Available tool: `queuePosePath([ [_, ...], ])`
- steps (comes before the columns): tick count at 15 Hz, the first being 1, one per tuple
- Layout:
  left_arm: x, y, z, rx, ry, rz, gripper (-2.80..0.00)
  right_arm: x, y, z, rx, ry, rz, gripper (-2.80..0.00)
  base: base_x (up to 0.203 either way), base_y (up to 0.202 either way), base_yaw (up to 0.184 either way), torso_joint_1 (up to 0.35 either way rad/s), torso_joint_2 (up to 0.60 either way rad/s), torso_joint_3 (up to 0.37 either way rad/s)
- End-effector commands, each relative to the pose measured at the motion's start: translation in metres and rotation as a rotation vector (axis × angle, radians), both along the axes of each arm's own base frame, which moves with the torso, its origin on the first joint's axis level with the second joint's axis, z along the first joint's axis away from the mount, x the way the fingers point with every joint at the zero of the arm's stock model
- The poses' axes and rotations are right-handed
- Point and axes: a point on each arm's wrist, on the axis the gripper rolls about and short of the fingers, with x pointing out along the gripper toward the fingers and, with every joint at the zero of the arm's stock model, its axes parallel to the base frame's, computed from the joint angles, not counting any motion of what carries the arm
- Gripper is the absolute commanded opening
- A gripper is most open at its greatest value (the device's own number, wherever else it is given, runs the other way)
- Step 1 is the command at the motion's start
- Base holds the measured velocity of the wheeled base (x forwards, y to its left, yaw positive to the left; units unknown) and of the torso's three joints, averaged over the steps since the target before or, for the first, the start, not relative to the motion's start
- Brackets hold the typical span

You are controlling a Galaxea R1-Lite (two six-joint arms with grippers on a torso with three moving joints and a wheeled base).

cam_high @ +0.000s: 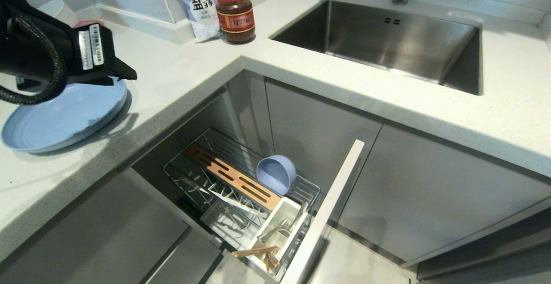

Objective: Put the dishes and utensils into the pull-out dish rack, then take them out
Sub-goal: Pick up the plate and place it in the cupboard

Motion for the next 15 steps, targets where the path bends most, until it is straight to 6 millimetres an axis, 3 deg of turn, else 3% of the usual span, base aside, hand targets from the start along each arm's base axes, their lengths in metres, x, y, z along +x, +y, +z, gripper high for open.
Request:
queuePosePath([
  [1, 0.003, 0.013, 0.0, 0.029, -0.006, 0.088, 0.0, 0.0, 0.0, 0.0, 0.0, -0.003, 0.001, -2.8, 0.0, 0.0, 0.0, 0.0, 0.0, 0.0],
  [7, 0.019, 0.029, -0.008, 0.097, 0.027, 0.226, 0.0, 0.0, 0.0, 0.0, 0.0, -0.003, 0.001, -2.8, 0.0, 0.0, 0.0, 0.0, 0.0, 0.0],
  [15, 0.063, 0.032, -0.029, 0.112, 0.085, 0.285, 0.0, 0.0, 0.0, 0.0, 0.0, -0.003, 0.001, -2.8, 0.0, 0.0, 0.0, 0.0, 0.0, 0.0],
])
